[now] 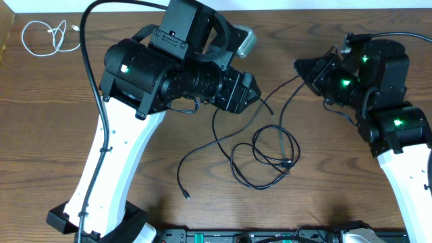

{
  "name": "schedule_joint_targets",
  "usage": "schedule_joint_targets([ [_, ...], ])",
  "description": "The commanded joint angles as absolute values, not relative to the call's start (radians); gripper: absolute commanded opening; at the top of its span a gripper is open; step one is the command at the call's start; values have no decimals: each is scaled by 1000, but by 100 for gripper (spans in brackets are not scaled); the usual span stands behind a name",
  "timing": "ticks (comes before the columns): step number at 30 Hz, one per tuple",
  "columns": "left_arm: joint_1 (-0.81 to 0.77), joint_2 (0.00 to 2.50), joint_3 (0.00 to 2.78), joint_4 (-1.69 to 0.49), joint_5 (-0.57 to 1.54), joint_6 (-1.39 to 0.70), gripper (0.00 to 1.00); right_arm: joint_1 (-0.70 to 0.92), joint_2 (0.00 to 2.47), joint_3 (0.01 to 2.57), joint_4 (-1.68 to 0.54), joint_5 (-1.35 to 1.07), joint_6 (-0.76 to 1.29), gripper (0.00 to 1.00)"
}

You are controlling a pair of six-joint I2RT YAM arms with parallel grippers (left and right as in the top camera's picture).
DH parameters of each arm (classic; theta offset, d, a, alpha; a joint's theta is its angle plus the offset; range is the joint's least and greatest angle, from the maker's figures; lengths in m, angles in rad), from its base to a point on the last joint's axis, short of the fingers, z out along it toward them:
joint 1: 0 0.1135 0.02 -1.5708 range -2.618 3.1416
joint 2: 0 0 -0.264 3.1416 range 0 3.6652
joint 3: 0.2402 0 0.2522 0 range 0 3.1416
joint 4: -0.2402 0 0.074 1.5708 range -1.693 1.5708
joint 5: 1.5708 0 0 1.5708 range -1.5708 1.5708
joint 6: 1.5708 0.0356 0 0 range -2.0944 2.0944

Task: Untangle cables

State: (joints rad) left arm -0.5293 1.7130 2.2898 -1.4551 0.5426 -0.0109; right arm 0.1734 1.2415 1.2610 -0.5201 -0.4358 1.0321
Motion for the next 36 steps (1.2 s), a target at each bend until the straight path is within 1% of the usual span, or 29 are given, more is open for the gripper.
schedule_joint_targets([
  [1,-530,1710,2302,-1436,603,59,66,172,1238,1262,-508,-418,1195,1],
  [5,-530,1724,2300,-1396,635,59,66,185,1238,1262,-501,-442,1327,1],
  [8,-530,1739,2300,-1377,648,51,66,199,1238,1262,-474,-486,1331,2],
  [15,-530,1780,2300,-1363,734,49,65,231,1238,1262,-436,-485,1331,2],
  [18,-530,1796,2300,-1369,746,48,61,236,1238,1262,-430,-485,1331,2],
  [23,-539,1811,2300,-1376,756,48,61,250,1238,1262,-414,-488,1331,1],
  [25,-546,1813,2300,-1372,756,49,57,251,1238,1262,-407,-508,1331,1],
  [29,-562,1821,2300,-1367,755,52,57,251,1238,1262,-406,-565,1331,2],
  [35,-580,1841,2300,-1371,755,52,47,250,1238,1262,-403,-564,1330,1],
  [36,-580,1842,2300,-1371,755,52,42,250,1238,1262,-404,-564,1330,1],
])
